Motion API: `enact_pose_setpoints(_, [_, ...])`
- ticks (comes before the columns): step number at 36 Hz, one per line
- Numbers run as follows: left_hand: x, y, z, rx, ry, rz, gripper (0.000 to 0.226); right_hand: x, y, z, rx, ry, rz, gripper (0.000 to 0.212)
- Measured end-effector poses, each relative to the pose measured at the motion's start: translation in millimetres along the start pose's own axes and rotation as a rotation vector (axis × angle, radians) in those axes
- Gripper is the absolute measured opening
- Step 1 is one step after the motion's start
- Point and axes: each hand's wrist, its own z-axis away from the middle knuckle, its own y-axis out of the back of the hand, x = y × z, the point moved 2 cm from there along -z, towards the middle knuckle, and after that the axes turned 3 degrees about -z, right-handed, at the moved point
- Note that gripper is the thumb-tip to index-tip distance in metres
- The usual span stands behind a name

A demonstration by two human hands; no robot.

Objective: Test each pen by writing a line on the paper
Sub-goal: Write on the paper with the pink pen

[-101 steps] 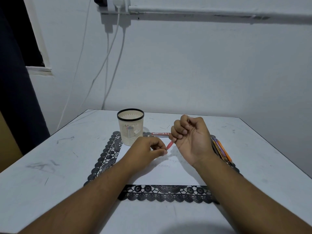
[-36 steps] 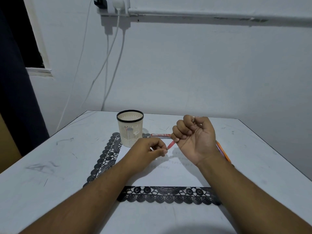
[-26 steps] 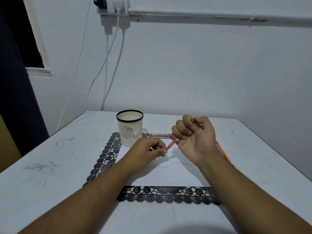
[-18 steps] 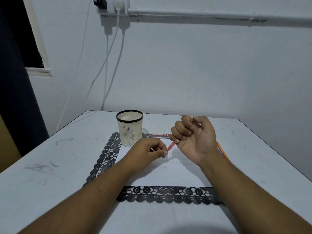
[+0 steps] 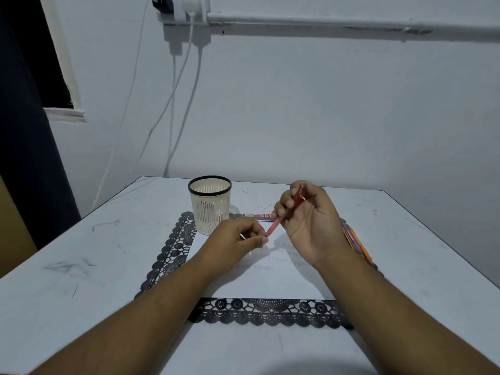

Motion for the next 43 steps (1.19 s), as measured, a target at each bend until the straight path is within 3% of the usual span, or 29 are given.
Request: enact_pose_setpoints(43, [-0.9,-2.8,-0.5,-0.069,0.012,0.027,0.010,-3.3,-0.4,2.6,-0.099,-0.044,-0.053,0.025])
